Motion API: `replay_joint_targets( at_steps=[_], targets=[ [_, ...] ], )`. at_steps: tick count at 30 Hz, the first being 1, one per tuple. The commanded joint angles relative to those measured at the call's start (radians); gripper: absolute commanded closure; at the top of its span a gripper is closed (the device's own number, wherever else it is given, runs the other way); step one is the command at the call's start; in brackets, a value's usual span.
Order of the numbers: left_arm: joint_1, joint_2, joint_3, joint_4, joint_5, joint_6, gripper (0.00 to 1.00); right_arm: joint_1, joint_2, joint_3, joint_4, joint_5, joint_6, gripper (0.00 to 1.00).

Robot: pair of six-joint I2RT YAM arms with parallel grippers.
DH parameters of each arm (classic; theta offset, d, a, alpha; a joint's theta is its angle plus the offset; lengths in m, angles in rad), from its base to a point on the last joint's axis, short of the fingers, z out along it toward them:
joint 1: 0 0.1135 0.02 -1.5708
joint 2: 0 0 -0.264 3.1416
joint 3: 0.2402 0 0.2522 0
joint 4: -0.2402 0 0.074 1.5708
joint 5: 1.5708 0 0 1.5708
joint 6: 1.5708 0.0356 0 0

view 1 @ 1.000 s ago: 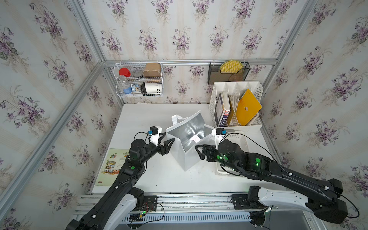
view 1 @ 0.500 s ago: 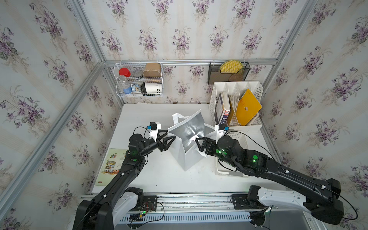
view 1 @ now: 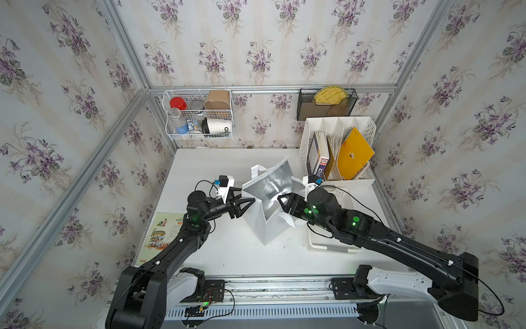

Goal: Place the ice pack in the delivery bag
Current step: Close the delivery bag at the center of the board.

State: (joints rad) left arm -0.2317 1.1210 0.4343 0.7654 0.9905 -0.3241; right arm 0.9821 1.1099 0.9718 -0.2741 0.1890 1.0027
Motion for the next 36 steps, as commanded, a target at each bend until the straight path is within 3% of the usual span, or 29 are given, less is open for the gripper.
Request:
replay_joint_targets(
  at_steps=[1, 11, 18, 23, 33, 36],
  targets=[
    [-0.017, 0.000, -0.006, 0.061, 0.035, -0.011, 0.32, -0.005, 0.009, 0.002, 0.044, -0.025, -0.001, 0.37],
    [-0.117, -0.067, -0.049, -0.047, -0.040, 0.063, 0.39, -0.006, 0.041, 0.003, 0.094, -0.039, -0.026, 0.62],
    [-0.148, -0.129, -0.056, -0.134, -0.117, 0.101, 0.41, -0.007, 0.069, 0.009, 0.122, -0.044, -0.035, 0.86],
    [-0.198, -0.228, -0.087, -0.224, -0.215, 0.149, 0.49, -0.007, 0.080, 0.014, 0.150, -0.053, -0.035, 1.00],
    [-0.295, -0.275, -0.104, -0.315, -0.328, 0.180, 0.62, -0.009, 0.102, 0.028, 0.210, -0.109, -0.047, 1.00],
    [-0.306, -0.277, -0.103, -0.331, -0.372, 0.181, 0.65, -0.008, 0.091, 0.035, 0.176, -0.104, -0.090, 0.85]
  ],
)
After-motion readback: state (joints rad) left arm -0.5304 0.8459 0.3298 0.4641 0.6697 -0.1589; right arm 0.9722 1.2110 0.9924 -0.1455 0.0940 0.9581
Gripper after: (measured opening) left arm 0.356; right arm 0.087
